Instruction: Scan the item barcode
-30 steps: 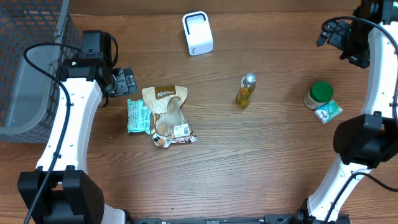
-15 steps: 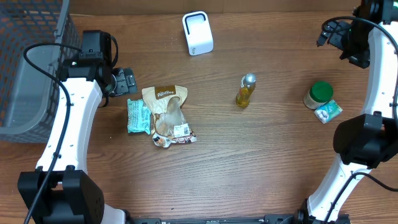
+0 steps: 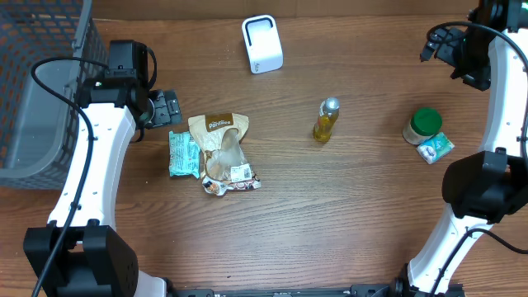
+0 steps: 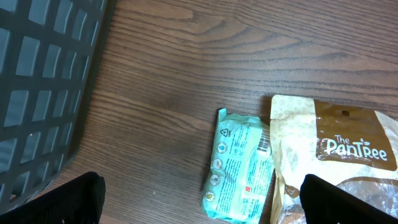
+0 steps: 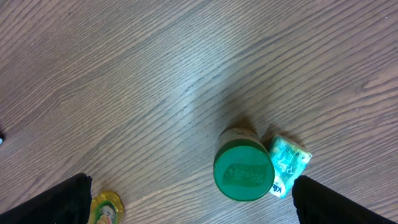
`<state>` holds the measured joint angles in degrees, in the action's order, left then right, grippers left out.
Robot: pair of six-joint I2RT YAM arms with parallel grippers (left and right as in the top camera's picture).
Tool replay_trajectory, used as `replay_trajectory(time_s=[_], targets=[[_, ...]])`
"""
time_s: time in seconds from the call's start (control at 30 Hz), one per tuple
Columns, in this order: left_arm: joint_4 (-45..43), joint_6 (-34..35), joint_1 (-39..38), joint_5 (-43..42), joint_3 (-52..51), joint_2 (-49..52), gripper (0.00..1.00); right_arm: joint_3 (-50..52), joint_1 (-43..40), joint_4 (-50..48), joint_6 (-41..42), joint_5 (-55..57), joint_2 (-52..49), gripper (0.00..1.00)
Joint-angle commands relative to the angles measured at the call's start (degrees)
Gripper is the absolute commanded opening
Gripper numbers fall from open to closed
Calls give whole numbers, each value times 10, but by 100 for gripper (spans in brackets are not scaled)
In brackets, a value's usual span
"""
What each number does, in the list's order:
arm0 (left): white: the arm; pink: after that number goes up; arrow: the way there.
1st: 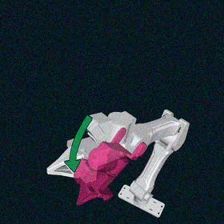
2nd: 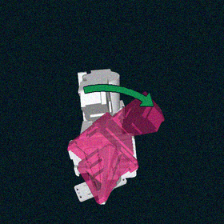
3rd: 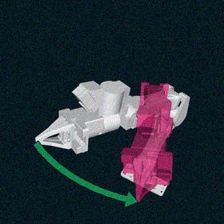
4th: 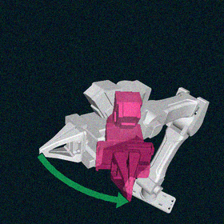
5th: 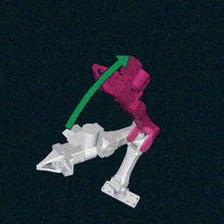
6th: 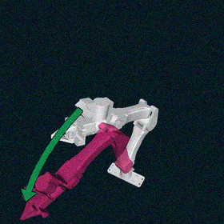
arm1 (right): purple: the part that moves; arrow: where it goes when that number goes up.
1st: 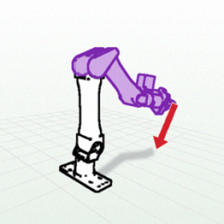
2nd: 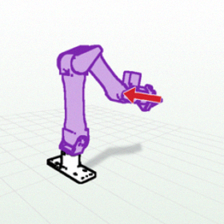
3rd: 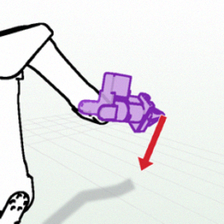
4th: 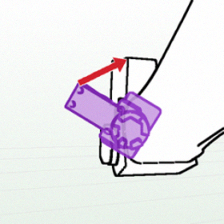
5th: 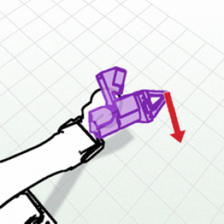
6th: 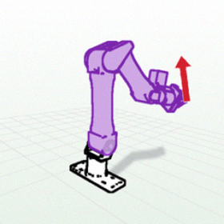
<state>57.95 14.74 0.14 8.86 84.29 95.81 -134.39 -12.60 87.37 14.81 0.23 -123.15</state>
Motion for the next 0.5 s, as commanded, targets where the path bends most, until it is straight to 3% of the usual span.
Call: replay_trajectory(time_s=[0.0,0.47], targets=[[1,-8,1,5,10,1,100,-9,2,-3,1,-2,6,100],[1,-8,1,5,10,1,100,-9,2,-3,1,-2,6,100]])
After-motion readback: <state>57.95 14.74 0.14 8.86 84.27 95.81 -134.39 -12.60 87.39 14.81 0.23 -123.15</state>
